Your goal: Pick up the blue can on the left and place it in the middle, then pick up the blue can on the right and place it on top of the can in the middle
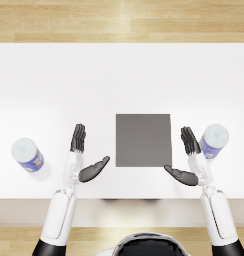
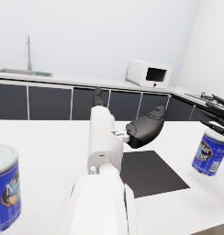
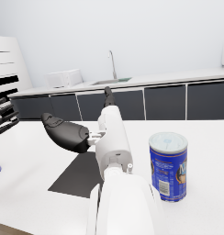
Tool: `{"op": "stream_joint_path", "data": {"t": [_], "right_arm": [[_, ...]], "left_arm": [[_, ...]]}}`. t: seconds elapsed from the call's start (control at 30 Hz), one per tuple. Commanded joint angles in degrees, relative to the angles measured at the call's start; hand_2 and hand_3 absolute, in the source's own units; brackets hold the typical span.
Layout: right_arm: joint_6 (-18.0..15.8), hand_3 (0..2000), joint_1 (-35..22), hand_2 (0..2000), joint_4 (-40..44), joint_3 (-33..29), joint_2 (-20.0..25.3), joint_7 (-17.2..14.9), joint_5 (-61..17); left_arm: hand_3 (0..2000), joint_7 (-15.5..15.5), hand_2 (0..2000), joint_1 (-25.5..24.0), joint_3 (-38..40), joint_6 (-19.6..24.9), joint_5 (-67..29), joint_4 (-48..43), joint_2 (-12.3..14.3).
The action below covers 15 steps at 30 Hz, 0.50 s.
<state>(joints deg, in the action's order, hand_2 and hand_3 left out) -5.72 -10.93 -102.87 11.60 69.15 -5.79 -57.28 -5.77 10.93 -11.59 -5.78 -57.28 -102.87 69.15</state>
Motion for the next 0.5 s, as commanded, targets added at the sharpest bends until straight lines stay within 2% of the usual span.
{"op": "stream_joint_path", "data": {"t": [0.03, 0.5], "right_arm": [[0.00, 0, 0.00, 0, 0.00, 0.00, 0.00, 0.00, 0.00], [0.00, 0, 0.00, 0, 0.00, 0.00, 0.00, 0.00, 0.00]], "left_arm": [[0, 0.00, 0, 0.00, 0.00, 0.00, 0.00, 0.00, 0.00], [0, 0.00, 0, 0.00, 0.00, 0.00, 0.00, 0.00, 0.00]]}}
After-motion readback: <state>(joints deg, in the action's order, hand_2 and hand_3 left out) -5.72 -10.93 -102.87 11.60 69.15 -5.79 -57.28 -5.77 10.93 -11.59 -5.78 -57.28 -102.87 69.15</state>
